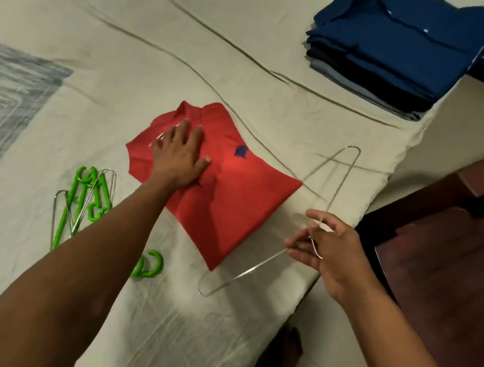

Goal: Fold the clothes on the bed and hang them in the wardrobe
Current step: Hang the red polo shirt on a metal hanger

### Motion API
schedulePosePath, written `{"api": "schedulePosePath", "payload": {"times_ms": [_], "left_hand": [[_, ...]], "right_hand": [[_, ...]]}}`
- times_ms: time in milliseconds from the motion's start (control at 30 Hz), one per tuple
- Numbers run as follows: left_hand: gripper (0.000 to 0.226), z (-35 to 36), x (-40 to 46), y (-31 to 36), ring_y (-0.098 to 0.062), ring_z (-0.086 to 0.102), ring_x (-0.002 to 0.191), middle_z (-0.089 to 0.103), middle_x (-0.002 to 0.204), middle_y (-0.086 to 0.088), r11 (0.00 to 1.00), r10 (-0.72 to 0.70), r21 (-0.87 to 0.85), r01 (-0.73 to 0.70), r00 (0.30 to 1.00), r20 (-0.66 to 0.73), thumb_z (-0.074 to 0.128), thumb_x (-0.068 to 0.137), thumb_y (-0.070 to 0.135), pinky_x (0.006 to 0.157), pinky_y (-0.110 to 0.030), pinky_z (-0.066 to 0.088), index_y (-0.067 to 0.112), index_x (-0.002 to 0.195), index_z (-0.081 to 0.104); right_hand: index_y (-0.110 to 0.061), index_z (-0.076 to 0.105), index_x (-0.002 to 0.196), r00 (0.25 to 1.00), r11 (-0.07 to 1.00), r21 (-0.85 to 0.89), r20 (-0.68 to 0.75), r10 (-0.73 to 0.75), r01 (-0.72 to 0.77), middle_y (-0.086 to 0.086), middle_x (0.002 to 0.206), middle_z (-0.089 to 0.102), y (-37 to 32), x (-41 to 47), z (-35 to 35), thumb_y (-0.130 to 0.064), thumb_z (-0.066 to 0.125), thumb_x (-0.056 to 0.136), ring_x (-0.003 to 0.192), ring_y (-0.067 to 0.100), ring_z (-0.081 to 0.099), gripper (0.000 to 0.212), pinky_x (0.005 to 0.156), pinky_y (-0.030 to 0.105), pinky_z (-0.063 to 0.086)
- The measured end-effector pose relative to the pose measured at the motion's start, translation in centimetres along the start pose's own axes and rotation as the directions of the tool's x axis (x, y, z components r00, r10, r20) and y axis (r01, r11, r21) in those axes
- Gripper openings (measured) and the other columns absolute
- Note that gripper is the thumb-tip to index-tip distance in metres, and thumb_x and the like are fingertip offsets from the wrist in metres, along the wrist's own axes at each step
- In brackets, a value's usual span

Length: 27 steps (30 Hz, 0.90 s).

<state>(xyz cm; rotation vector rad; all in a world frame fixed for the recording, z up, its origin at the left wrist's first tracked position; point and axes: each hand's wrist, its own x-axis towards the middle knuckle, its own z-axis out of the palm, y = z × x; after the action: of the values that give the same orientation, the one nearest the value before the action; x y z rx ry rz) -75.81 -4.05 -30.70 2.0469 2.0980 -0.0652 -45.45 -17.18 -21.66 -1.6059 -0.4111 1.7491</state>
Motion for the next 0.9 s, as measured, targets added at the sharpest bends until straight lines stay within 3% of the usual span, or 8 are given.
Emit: {"api": "schedulePosePath", "payload": {"times_ms": [100,167,333,467,600,667,733,900], "left_hand": [[0.112,0.2,1.3,-2.0,-0.037,0.009,0.151,0.006,0.166,-0.011,0.961,-0.247,-0.104,0.255,0.966,0.081,0.064,0.075,0.075,0.115,-0.065,0.012,0.028,0.158,0.006],[0.125,0.0,2.3,-2.7,-0.038,0.013,0.15,0.013,0.164,-0.013,0.91,-0.344,-0.177,0.374,0.922,0.18,0.07,0.066,0.08,0.115,-0.066,0.015,0.028,0.158,0.003],[0.131,-0.5,3.7,-3.8,-0.042,0.026,0.143,0.023,0.154,-0.018,0.881,-0.33,-0.264,0.391,0.911,0.247,0.083,0.057,0.072,0.115,-0.057,0.028,0.022,0.156,0.014],[0.112,-1.2,4.5,-4.1,-0.037,0.047,0.13,0.045,0.141,-0.017,0.861,-0.307,-0.296,0.414,0.886,0.346,0.086,0.065,0.058,0.105,-0.045,0.041,0.011,0.149,0.029],[0.088,-1.8,4.7,-4.9,-0.028,0.069,0.097,0.07,0.111,-0.009,0.746,-0.222,-0.496,0.445,0.868,0.445,0.092,0.054,0.059,0.09,-0.044,0.055,0.013,0.122,0.061],[0.05,-2.4,3.5,-4.4,-0.028,0.072,0.086,0.074,0.099,-0.012,0.672,-0.161,-0.592,0.445,0.868,0.469,0.088,0.071,0.037,0.081,-0.039,0.057,0.01,0.109,0.07],[0.03,-2.3,2.0,-4.0,-0.023,0.073,0.074,0.076,0.093,-0.015,0.617,-0.15,-0.643,0.454,0.87,0.469,0.084,0.078,0.028,0.072,-0.034,0.057,0.01,0.099,0.073],[0.021,-2.2,-3.0,-0.7,-0.016,0.072,0.064,0.073,0.099,-0.02,0.429,-0.139,-0.747,0.508,0.854,0.501,0.079,0.083,0.023,0.059,-0.027,0.058,0.009,0.097,0.071]], "right_hand": [[-0.014,0.06,0.118,0.998,0.998,-0.023,-0.025,0.065,-0.065,0.015,0.075,0.065,0.4,1.1,-3.4,-0.001,0.046,0.103,0.067,0.027,0.072,0.025,0.064,0.038,0.063],[-0.012,0.061,0.121,0.993,0.994,-0.004,-0.029,0.112,-0.112,0.015,0.076,0.069,1.2,2.1,-4.9,-0.002,0.047,0.103,0.07,0.028,0.073,0.025,0.062,0.036,0.062],[-0.007,0.06,0.126,0.983,0.983,-0.031,-0.029,0.181,-0.181,0.015,0.076,0.068,3.6,3.8,-5.3,-0.004,0.051,0.102,0.069,0.028,0.072,0.026,0.06,0.032,0.061],[-0.008,0.059,0.128,0.981,0.98,-0.075,0.04,0.188,-0.185,0.014,0.075,0.065,4.9,3.6,-4.6,-0.005,0.052,0.102,0.071,0.029,0.07,0.028,0.061,0.032,0.061],[-0.011,0.063,0.123,0.991,0.99,-0.048,0.008,0.134,-0.134,0.014,0.076,0.067,5.2,2.8,-5.4,-0.006,0.053,0.101,0.072,0.029,0.072,0.025,0.063,0.032,0.061],[-0.011,0.065,0.121,0.995,0.994,-0.032,-0.008,0.101,-0.101,0.014,0.078,0.067,4.8,1.8,-6.0,-0.005,0.053,0.101,0.071,0.029,0.073,0.024,0.064,0.032,0.062],[-0.009,0.067,0.118,0.997,0.997,-0.054,-0.06,0.051,-0.054,0.011,0.077,0.067,3.7,0.8,-6.6,-0.005,0.054,0.1,0.067,0.027,0.072,0.023,0.063,0.03,0.061],[-0.002,0.064,0.116,0.967,0.997,-0.023,-0.244,-0.071,0.067,0.009,0.073,0.069,-1.2,-3.0,-8.4,0.0,0.063,0.094,0.049,0.017,0.063,0.022,0.046,0.019,0.051]]}}
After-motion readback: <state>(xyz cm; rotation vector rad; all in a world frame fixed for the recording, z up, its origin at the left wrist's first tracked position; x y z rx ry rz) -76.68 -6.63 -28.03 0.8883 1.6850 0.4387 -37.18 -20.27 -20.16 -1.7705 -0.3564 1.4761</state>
